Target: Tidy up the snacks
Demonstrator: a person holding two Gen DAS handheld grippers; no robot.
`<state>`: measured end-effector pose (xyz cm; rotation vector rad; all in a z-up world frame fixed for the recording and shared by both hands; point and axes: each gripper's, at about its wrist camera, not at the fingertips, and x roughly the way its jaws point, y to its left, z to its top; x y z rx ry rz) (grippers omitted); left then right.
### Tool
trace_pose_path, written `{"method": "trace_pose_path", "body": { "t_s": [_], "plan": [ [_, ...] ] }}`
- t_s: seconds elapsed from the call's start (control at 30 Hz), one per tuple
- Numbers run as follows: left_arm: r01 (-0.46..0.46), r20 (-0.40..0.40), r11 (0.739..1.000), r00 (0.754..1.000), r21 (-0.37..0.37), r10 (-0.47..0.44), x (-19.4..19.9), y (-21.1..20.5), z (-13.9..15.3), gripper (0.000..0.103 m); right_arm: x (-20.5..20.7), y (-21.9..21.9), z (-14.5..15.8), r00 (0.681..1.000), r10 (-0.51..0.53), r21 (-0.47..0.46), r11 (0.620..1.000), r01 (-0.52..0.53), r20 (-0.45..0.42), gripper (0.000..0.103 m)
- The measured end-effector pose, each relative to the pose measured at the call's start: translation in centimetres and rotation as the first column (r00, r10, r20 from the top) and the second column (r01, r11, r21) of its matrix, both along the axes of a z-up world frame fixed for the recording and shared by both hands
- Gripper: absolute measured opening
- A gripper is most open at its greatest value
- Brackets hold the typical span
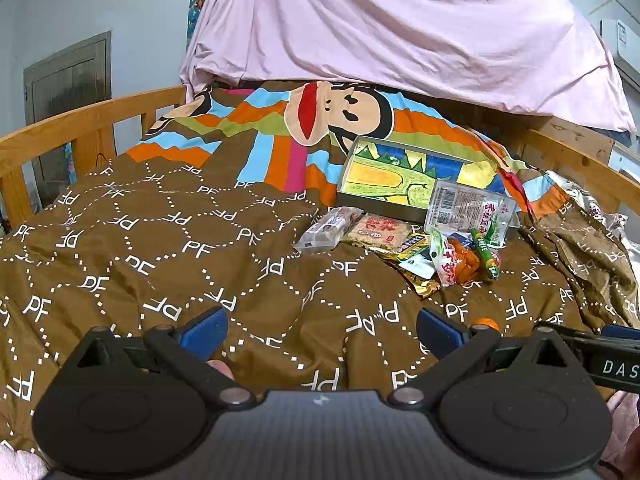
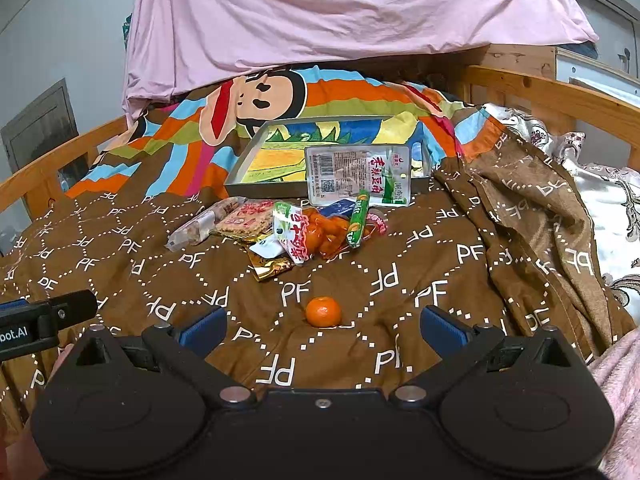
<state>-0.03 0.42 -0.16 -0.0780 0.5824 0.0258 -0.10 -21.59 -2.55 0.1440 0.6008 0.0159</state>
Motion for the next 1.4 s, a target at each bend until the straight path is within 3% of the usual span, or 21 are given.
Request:
{"method": "trace_pose_path", "body": {
  "t_s": [1.4],
  "plan": [
    [-0.001, -0.001, 1.000, 1.000, 0.001, 0.001, -0.01, -0.28, 0.33, 0.103, 0.22, 0.08, -0.27, 1.000, 0.002, 0.000, 1.000, -0.002, -0.006, 0.102]
  ]
}}
